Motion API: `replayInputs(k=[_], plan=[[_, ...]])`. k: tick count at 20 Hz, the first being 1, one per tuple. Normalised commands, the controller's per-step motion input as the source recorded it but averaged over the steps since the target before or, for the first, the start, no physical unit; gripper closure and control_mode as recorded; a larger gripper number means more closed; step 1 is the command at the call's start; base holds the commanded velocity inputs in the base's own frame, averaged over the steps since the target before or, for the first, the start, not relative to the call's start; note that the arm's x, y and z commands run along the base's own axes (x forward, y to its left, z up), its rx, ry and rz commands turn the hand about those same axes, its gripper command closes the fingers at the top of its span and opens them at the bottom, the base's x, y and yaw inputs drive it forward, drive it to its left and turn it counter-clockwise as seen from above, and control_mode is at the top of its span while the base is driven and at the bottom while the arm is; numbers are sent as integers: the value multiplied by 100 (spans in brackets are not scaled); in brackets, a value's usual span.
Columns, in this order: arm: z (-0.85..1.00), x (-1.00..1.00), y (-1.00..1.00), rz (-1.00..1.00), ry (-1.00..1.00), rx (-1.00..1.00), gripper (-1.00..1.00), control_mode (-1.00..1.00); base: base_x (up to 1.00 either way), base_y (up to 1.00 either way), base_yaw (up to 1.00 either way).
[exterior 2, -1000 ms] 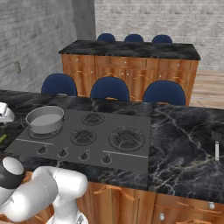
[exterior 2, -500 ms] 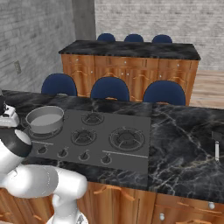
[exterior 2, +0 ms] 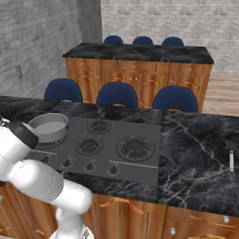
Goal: Put the squash and eggplant in the pot. Retrieve the spatula and lightly stir the vegetables in the pot.
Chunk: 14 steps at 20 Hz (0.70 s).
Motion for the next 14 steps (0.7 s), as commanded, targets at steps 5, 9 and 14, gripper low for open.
replayInputs(k=[5,9,14], plan=[[-21,0,40,0,0,0,-100,-100,0,0,0],[-39,3,25,0,1,0,-100,-100,0,0,0],[-30,0,10,0,3,-1,-100,-100,0,0,0]])
